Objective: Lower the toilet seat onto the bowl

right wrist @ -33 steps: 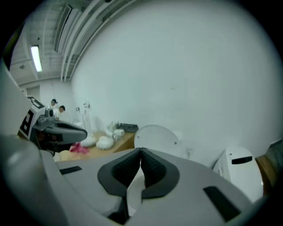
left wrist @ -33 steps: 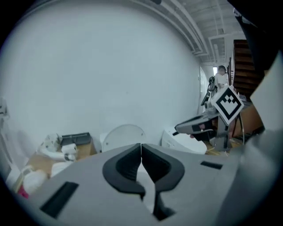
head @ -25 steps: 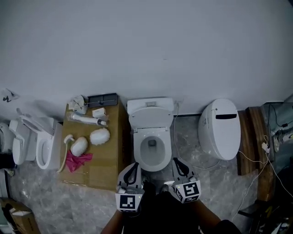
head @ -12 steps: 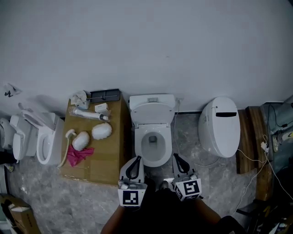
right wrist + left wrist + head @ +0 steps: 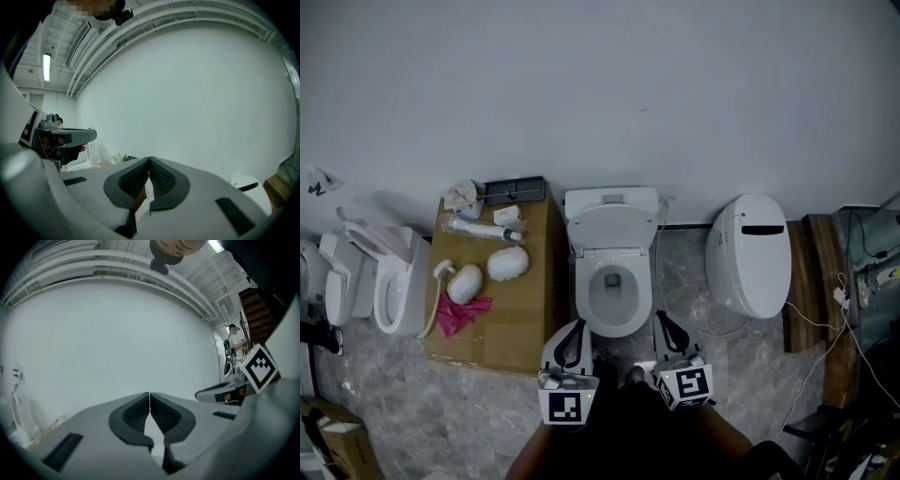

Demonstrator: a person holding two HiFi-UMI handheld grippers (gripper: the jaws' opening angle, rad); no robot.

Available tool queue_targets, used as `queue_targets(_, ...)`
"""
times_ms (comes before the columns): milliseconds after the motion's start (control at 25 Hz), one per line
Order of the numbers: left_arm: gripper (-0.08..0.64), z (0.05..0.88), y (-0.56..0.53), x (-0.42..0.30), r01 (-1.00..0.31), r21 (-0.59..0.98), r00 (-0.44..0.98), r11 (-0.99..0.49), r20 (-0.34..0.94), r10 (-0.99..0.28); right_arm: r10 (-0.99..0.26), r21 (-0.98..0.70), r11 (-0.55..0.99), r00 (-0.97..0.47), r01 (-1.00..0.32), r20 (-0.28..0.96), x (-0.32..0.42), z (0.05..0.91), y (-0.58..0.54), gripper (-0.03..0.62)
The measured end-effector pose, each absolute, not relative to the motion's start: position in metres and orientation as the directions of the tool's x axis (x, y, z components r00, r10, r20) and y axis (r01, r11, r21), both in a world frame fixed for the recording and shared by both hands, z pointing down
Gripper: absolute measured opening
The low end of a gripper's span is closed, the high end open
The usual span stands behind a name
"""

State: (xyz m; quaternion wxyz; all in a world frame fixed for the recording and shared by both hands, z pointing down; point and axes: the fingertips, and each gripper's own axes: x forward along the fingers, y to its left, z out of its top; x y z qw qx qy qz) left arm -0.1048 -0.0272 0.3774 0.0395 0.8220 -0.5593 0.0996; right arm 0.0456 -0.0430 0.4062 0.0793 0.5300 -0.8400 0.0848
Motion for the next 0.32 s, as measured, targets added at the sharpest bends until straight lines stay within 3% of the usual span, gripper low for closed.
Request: queue_targets(320, 0.012, 0.3829, -0.0174, -0.1073, -0.924, -0.046, 0.36, -0.379, 0.225, -0.906, -0.873, -0.051, 0.43, -0.429, -0.901, 0.233, 0.0433, 0.4103, -0.0346, 0.026)
